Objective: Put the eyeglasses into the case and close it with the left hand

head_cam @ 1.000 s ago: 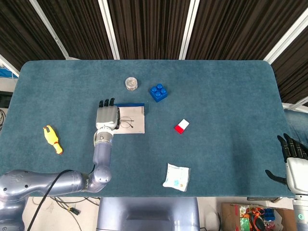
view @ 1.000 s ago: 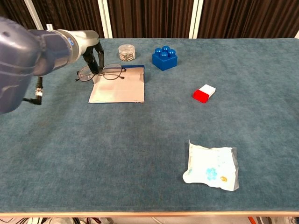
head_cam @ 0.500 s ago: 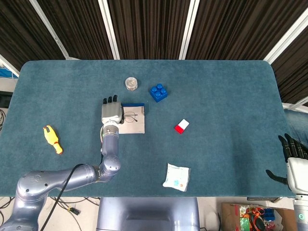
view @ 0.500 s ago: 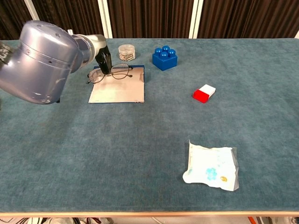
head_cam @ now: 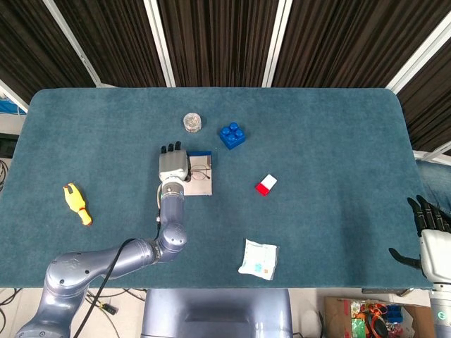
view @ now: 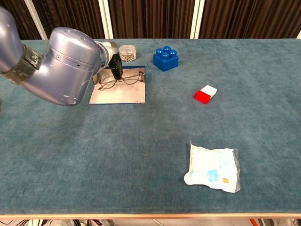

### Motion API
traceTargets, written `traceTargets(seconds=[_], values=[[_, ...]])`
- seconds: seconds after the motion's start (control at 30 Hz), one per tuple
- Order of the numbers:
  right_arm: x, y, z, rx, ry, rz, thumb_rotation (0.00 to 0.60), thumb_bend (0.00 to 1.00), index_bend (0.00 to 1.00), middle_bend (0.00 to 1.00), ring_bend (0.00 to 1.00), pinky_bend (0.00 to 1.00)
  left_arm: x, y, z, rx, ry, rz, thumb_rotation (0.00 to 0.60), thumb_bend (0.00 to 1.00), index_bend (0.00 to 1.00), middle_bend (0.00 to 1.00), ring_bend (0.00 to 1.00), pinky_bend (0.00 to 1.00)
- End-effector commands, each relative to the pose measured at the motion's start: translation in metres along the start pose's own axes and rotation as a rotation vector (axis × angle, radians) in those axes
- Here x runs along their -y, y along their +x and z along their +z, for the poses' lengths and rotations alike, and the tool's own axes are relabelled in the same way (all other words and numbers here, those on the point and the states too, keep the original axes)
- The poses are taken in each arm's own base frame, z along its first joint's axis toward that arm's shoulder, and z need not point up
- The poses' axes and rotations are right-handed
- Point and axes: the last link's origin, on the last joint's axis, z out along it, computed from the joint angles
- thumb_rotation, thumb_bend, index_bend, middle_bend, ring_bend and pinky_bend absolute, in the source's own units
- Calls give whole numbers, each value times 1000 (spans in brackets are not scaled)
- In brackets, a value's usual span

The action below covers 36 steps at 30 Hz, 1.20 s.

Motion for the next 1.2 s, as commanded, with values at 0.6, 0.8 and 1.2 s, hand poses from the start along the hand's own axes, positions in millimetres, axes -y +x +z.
traceTargets(seconds=[0.6, 0.8, 1.2], values=[[-1, 0, 0, 6, -10, 4, 600, 25, 25, 0, 83, 225, -1, -10, 10, -40, 30, 50, 600, 459, 580, 50, 0, 0], [-1, 0, 0, 9, -11, 3, 600, 25, 25, 0, 83, 224, -2, -12, 11, -44, 28, 53, 600, 448, 578, 45, 0, 0], [-1, 0, 0, 13, -16, 7, 600, 24, 25, 0, 83, 225, -2, -12, 10, -45, 40, 71, 600, 435, 472, 31, 0, 0]])
